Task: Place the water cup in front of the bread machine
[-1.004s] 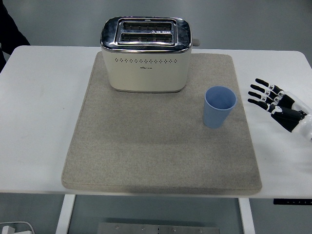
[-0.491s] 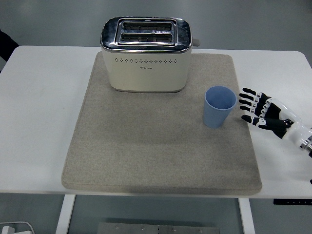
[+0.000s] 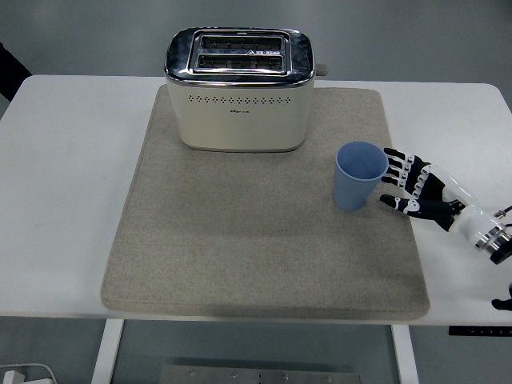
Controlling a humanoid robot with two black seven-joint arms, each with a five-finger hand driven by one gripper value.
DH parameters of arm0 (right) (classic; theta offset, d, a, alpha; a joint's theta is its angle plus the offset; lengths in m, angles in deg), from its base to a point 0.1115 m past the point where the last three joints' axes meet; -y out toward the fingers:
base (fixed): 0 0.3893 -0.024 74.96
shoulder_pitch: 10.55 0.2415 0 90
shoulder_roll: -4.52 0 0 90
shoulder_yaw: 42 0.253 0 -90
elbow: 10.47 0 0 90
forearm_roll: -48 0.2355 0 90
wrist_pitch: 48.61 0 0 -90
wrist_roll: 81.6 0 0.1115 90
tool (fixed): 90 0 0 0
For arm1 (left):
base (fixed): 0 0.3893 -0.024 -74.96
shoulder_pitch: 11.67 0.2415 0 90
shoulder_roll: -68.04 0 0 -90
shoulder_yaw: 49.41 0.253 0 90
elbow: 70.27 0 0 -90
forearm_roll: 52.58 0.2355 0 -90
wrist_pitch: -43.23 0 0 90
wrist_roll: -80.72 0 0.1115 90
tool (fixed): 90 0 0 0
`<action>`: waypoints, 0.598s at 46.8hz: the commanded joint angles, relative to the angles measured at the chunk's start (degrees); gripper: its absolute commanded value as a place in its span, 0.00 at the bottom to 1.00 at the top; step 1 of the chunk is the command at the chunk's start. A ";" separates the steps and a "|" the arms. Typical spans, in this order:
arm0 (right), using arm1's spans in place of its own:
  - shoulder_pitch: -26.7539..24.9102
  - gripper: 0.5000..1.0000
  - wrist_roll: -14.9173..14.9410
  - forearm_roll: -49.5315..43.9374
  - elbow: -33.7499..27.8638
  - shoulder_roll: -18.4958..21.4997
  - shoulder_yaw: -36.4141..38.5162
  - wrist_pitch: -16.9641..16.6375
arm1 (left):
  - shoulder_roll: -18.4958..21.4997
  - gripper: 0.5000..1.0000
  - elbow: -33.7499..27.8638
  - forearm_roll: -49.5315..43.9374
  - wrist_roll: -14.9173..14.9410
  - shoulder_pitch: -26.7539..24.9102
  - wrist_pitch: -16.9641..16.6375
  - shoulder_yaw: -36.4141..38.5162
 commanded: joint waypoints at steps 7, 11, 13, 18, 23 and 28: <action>0.26 0.82 -0.37 -0.10 0.07 1.85 0.02 0.99 | 0.00 1.00 -0.09 0.00 0.00 -0.01 0.00 0.00; 0.34 0.83 -0.55 -0.18 0.07 2.46 -0.07 1.17 | 0.00 1.00 0.00 0.00 0.00 -0.01 0.00 0.00; 0.52 0.83 -0.55 -0.18 0.07 2.64 -0.16 1.52 | 0.00 1.00 0.00 0.00 0.00 -0.01 0.00 0.00; 0.78 0.83 -0.55 -0.18 -0.63 3.78 -0.42 1.78 | 0.00 1.00 0.00 0.00 0.00 -0.01 0.00 0.00; 0.87 0.83 -0.64 -0.18 -0.72 4.75 -0.42 1.78 | 0.00 1.00 0.00 0.00 0.00 -0.01 0.00 0.00; 0.87 0.83 -0.64 -0.18 -1.07 4.92 -0.25 1.96 | 0.00 1.00 0.00 0.00 0.00 -0.01 0.00 0.00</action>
